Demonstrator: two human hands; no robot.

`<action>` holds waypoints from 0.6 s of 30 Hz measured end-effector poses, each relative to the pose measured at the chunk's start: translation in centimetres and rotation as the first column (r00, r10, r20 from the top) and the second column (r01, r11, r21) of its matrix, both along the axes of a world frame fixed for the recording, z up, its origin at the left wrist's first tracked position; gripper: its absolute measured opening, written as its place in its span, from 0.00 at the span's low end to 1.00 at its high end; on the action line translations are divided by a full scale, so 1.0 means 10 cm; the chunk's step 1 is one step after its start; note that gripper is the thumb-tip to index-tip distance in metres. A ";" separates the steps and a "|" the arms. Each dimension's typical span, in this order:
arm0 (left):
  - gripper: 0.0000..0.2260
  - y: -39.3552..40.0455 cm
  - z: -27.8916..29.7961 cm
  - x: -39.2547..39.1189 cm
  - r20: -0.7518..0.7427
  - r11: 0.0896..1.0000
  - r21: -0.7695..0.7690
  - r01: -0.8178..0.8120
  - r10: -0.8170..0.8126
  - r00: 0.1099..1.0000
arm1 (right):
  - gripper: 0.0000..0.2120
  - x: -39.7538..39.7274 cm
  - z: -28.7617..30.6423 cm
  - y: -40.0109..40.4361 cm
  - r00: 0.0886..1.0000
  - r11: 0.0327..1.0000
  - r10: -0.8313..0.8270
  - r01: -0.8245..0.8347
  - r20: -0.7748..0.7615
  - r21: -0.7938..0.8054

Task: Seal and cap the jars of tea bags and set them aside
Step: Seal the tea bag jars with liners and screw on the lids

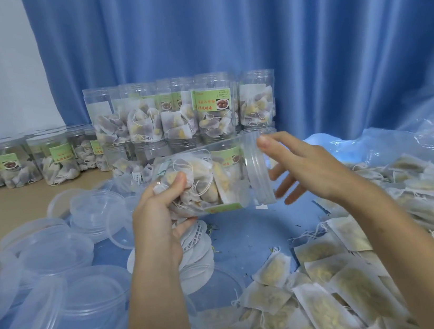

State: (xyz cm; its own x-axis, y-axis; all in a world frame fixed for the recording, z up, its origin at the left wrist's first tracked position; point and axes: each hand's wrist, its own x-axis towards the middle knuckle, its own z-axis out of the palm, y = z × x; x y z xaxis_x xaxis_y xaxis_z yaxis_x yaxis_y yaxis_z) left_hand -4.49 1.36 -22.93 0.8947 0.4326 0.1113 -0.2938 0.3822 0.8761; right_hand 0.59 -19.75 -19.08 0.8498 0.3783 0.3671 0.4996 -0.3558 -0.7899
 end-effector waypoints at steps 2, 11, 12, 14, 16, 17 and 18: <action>0.07 0.00 -0.02 0.00 -0.011 0.999 -0.027 0.020 -0.020 1.000 | 0.40 -0.03 0.01 -0.01 0.992 0.993 0.104 -0.099 0.067 -0.071; 0.09 -0.10 -0.05 0.03 0.075 0.997 -0.057 -0.050 0.054 0.996 | 0.35 -0.05 -0.08 0.12 0.987 0.998 -0.048 0.043 0.150 0.037; 0.07 -0.11 -0.06 0.03 0.077 0.996 -0.063 -0.062 0.067 0.995 | 0.34 -0.05 -0.09 0.13 0.990 0.997 -0.054 0.046 0.130 0.066; 0.05 -0.14 -0.07 0.04 0.060 0.994 -0.069 -0.088 0.092 0.994 | 0.36 -0.04 -0.11 0.17 0.996 0.989 -0.055 0.046 0.064 0.144; 0.07 -0.17 -0.07 0.05 0.026 0.994 -0.073 -0.083 0.085 0.996 | 0.42 -0.01 -0.14 0.20 1.000 0.973 -0.011 0.005 0.023 0.230; 0.09 -0.18 -0.07 0.06 0.002 0.995 -0.077 -0.067 0.067 0.998 | 0.44 0.00 -0.14 0.22 1.000 0.964 0.018 -0.024 0.025 0.266; 0.12 -0.18 -0.06 0.06 -0.027 0.996 -0.084 -0.043 0.041 0.999 | 0.45 0.01 -0.15 0.24 0.999 0.957 0.029 -0.040 0.043 0.287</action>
